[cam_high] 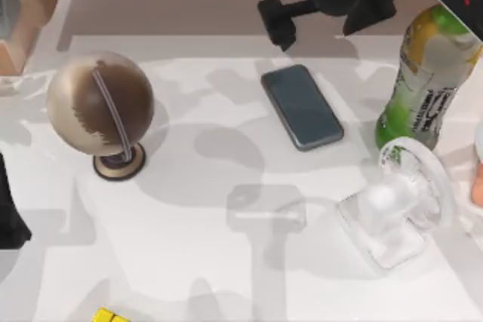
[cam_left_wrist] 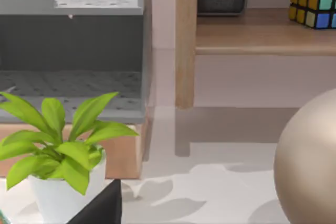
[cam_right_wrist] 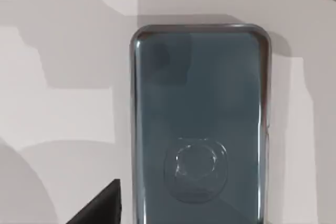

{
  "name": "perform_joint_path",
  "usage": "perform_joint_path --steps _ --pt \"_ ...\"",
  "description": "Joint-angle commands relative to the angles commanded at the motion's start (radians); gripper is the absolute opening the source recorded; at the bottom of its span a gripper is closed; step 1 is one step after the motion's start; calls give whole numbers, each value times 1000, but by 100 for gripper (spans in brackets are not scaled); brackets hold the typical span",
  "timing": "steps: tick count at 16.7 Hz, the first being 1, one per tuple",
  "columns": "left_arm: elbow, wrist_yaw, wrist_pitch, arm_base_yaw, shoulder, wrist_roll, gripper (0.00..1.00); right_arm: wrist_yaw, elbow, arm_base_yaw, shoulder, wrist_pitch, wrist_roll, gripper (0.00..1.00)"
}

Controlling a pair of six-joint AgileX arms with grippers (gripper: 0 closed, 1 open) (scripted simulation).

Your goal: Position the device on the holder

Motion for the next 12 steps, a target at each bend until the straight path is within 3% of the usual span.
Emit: perform_joint_path --steps 4,12 --pt "0 0 0 0 0 0 100 3 15 29 105 -84 24 100" --pt "0 0 0 0 0 0 100 3 -14 28 115 -47 22 100"
